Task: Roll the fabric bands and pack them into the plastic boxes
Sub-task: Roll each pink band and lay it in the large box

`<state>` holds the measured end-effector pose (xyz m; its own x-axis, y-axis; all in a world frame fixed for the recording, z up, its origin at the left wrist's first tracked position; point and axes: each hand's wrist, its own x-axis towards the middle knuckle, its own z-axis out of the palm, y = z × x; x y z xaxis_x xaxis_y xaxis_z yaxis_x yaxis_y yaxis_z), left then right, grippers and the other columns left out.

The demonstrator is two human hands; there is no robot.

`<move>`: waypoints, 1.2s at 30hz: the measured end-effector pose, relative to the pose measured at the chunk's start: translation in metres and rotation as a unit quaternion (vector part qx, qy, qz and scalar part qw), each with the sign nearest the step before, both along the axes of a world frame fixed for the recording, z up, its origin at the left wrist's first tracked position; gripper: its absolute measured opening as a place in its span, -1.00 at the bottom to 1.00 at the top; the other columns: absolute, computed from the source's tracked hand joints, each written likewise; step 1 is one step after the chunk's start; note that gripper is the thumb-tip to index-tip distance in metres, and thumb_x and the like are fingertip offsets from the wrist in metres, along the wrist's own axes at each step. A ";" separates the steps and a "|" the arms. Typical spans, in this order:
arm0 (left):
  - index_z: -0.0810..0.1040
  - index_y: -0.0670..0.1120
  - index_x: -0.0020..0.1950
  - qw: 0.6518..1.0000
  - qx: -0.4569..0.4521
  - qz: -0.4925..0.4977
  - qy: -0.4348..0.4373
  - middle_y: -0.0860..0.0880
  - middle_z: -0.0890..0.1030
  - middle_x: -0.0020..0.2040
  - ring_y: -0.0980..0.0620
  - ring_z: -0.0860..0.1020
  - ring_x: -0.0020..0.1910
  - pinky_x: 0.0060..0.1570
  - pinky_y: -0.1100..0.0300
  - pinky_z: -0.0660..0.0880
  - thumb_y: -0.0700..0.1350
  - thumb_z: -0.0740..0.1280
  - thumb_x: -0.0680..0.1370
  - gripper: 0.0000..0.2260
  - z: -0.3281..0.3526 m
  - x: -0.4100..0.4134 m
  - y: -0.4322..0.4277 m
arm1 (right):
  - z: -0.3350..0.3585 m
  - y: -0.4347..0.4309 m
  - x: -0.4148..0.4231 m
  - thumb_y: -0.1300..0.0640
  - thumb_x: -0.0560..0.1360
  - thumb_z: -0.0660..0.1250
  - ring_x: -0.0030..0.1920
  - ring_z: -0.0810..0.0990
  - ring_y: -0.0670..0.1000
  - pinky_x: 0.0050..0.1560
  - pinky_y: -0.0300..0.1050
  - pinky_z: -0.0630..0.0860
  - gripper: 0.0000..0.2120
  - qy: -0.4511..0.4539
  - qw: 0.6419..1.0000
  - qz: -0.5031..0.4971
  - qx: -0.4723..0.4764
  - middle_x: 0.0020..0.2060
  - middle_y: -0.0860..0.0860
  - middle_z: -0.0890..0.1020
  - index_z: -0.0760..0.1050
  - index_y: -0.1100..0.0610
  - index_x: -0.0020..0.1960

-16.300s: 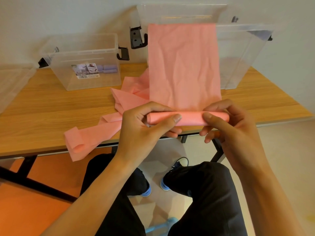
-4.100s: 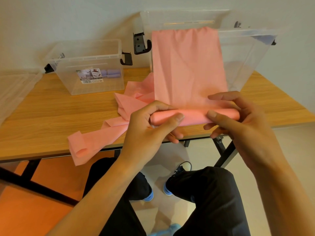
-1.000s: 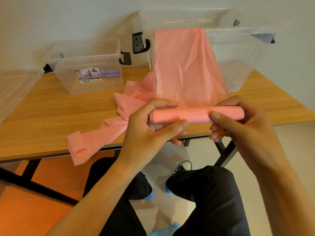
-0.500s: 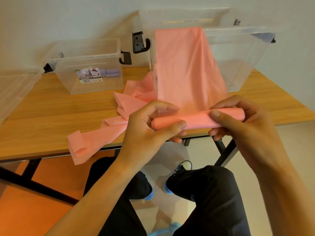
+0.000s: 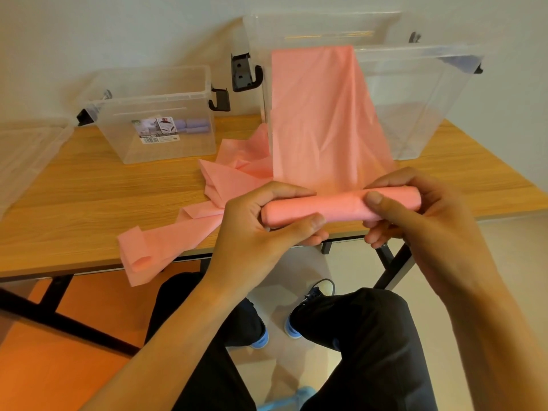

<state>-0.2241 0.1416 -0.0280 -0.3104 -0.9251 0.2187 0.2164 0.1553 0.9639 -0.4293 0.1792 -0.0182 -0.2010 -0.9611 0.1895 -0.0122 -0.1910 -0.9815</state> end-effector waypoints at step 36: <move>0.63 -0.22 0.02 0.999 -0.029 0.010 -0.018 -0.12 0.69 -0.26 -0.13 0.71 -0.32 -0.31 0.18 0.63 -0.31 0.44 0.49 -0.87 0.001 0.001 -0.002 | 0.000 -0.002 0.003 0.06 0.32 0.50 -0.36 0.66 0.16 -0.36 -0.10 0.62 -0.66 0.004 1.000 0.016 0.015 -0.22 0.16 0.68 0.64 0.14 0.06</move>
